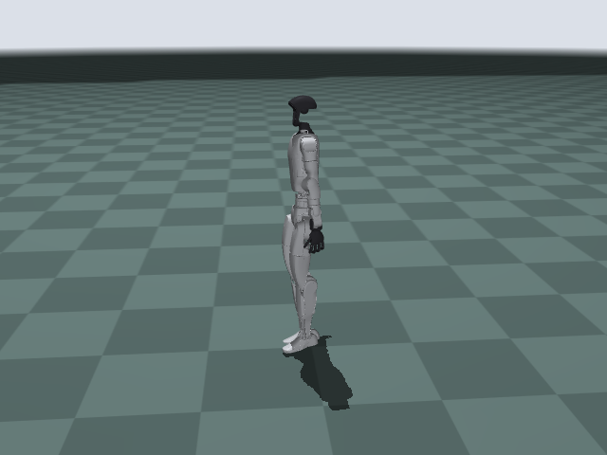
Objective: In place motions
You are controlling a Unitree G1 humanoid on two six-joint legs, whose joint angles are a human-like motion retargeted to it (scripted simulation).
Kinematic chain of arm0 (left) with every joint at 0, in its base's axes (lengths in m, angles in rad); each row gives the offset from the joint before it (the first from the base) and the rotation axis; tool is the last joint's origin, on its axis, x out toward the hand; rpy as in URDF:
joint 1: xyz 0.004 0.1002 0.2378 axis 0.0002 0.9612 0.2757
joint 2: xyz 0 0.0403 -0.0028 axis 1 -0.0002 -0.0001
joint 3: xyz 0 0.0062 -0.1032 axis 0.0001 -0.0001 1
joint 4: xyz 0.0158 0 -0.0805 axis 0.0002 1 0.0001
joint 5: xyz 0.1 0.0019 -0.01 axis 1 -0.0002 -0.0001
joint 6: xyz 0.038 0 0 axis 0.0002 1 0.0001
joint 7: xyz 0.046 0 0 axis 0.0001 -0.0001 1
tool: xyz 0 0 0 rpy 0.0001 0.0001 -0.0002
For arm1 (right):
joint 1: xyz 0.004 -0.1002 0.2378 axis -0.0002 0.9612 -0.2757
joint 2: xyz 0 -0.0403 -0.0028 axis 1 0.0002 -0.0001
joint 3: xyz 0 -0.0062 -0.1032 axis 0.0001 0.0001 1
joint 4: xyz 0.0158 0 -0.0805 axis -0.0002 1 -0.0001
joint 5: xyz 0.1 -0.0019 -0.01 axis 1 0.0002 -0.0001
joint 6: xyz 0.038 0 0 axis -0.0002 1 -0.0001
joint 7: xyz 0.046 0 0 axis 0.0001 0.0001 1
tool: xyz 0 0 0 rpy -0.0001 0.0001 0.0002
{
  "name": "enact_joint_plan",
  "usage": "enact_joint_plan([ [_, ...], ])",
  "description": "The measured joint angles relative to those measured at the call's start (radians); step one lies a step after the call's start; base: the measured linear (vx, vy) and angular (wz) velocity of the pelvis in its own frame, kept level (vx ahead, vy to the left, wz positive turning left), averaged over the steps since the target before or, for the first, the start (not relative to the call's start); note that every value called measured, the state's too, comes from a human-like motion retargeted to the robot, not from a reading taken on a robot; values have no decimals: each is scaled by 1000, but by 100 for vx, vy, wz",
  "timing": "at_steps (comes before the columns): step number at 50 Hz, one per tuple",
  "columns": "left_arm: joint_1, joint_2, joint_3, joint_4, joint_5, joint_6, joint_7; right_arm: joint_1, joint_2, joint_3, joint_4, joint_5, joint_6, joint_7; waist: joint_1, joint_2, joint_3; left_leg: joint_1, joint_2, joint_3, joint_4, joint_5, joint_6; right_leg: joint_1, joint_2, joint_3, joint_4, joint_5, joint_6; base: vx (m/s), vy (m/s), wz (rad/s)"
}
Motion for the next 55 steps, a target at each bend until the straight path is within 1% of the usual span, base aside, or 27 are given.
enact_joint_plan([
  [9, 18, 1, 15, -32, 6, 0, -7, 3, -18, 12, 27, -4, 3, -36, 0, 11, 7, -2, 1, -31, 1, -6, -5, -5, 5, -3, 7, -5, -7, 0, 0, 0],
  [13, 53, 1, 29, -101, 29, -28, -13, -39, 9, 50, 53, 80, 3, -42, 14, 16, 18, -7, 4, -43, 25, -23, -8, -3, 5, -8, 12, -9, -12, 0, 0, 0],
  [17, 115, 3, 36, -115, 29, -64, 82, -107, 73, 133, 34, 197, -34, -43, 49, 2, 24, -43, 16, -22, 136, -64, -10, 3, -14, -12, 19, -13, -20, -1, -1, 1],
  [18, 134, -2, 43, -109, 11, -67, 124, -135, 97, 161, 20, 219, -42, -43, 59, -7, 27, -70, 17, -23, 194, -68, -2, 4, -24, -10, 23, -15, -20, 0, 0, 0],
  [20, 182, -18, 69, -83, -43, -85, 190, -196, 150, 225, -14, 247, -54, -40, 79, -24, 31, -145, 24, 9, 362, -26, 37, 6, -50, 0, 35, -19, -19, -4, -2, 0],
  [22, 214, -34, 113, -47, -80, -94, 198, -288, 212, 272, -54, 269, -53, -23, 81, -35, 43, -322, 71, -9, 678, 92, 96, -7, -74, -5, 49, -25, -16, -24, -7, 19],
  [23, 233, -39, 130, -27, -87, -88, 187, -345, 247, 278, -80, 288, -53, -10, 96, -34, 57, -425, 126, -8, 848, 184, 146, -14, -76, -6, 54, -27, -16, -26, -15, -14],
  [24, 259, -38, 130, -10, -87, -79, 169, -407, 279, 275, -102, 316, -56, 9, 132, -36, 82, -513, 148, -33, 983, 233, 163, -10, -73, 7, 60, -25, -23, -19, -25, -66],
  [25, 289, -32, 123, 5, -84, -69, 147, -472, 308, 266, -121, 349, -60, 31, 177, -40, 113, -594, 156, -70, 1102, 260, 163, -1, -68, 26, 68, -22, -33, -11, -39, -113],
  [26, 302, -23, 118, 20, -65, -50, 116, -543, 323, 246, -137, 372, -50, 56, 216, -31, 141, -655, 245, -52, 1247, 187, 163, 5, -37, 40, 75, -21, -55, -13, -37, -131],
  [27, 318, -15, 105, 37, -35, -26, 79, -614, 339, 215, -165, 389, -41, 71, 267, -32, 172, -726, 308, -26, 1374, 137, 163, 6, -31, 60, 85, -18, -70, -27, -16, -134],
  [29, 355, -1, 58, 79, 68, 28, 0, -749, 358, 129, -273, 399, -49, 62, 401, -81, 251, -894, 331, 53, 1532, 122, 157, -15, -110, 118, 129, -16, -69, -39, 6, -116],
  [30, 370, 11, 41, 93, 116, 43, -28, -809, 357, 104, -325, 406, -72, 61, 453, -108, 297, -960, 337, 90, 1588, 113, 149, -24, -148, 138, 159, -22, -70, -28, -7, -111],
  [32, 405, 38, 17, 108, 195, 48, -83, -904, 326, 111, -422, 412, -135, 84, 555, -167, 370, -1089, 320, 100, 1656, 97, 23, -58, -209, 204, 234, -51, -74, -13, -16, -113],
  [33, 418, 50, 3, 114, 222, 50, -100, -941, 311, 119, -450, 403, -166, 81, 584, -186, 395, -1133, 316, 104, 1671, 93, -24, -72, -224, 218, 260, -59, -81, -3, -9, -88],
  [35, 451, 62, -20, 132, 285, 64, -90, -1009, 247, 147, -493, 337, -241, 15, 665, -194, 442, -1246, 239, 63, 1666, 89, -174, -108, -273, 230, 327, -78, -83, 0, 7, -83],
  [37, 477, 52, -13, 135, 303, 78, -56, -1036, 212, 162, -489, 269, -267, -79, 705, -204, 460, -1271, 206, 68, 1631, 77, -235, -137, -307, 248, 368, -89, -86, 4, 13, -49],
  [38, 489, 41, 2, 135, 292, 78, -49, -1039, 215, 173, -482, 254, -276, -110, 706, -217, 458, -1266, 200, 74, 1620, 69, -239, -144, -319, 250, 373, -90, -87, 6, 8, -12],
  [40, 495, 15, 33, 135, 260, 64, -53, -1033, 220, 186, -464, 247, -296, -123, 695, -225, 444, -1238, 204, 78, 1612, 57, -205, -148, -323, 251, 365, -86, -85, -2, 2, 16],
  [42, 482, -12, 57, 130, 227, 51, -69, -1005, 229, 181, -439, 247, -305, -110, 666, -211, 409, -1185, 226, 71, 1617, 45, -139, -142, -300, 232, 329, -73, -84, -6, 4, 55],
  [43, 484, -25, 65, 120, 217, 44, -73, -979, 238, 179, -426, 245, -301, -109, 650, -213, 383, -1144, 239, 81, 1606, 44, -99, -140, -295, 220, 302, -62, -82, -2, 3, 71],
  [45, 475, -44, 78, 97, 202, 34, -84, -921, 252, 173, -396, 240, -292, -107, 613, -202, 326, -1052, 247, 88, 1564, 49, -44, -133, -269, 194, 257, -48, -77, 1, 5, 79],
  [47, 422, -40, 91, 92, 190, 35, -116, -865, 252, 159, -362, 229, -285, -87, 552, -150, 274, -960, 225, 48, 1514, 49, -25, -103, -210, 148, 221, -45, -75, 2, 6, 91],
  [48, 408, -40, 94, 81, 186, 31, -124, -839, 257, 157, -351, 223, -281, -81, 525, -139, 256, -913, 217, 49, 1476, 51, -8, -92, -195, 132, 203, -42, -72, 1, 3, 101],
  [50, 371, -35, 104, 36, 176, 18, -137, -752, 270, 155, -326, 204, -266, -68, 438, -113, 206, -774, 188, 59, 1340, 57, 45, -69, -158, 81, 158, -37, -66, 1, 4, 134],
  [52, 337, -29, 123, 1, 158, 5, -127, -663, 274, 164, -309, 183, -254, -63, 351, -92, 159, -659, 128, 34, 1176, 57, 63, -59, -132, 37, 126, -39, -58, 3, 7, 135],
  [55, 289, -16, 168, -39, 112, 0, -85, -533, 273, 176, -254, 158, -235, -71, 259, -84, 77, -508, 53, 2, 898, 52, 69, -69, -116, -3, 91, -44, -45, 13, 7, 91],
])
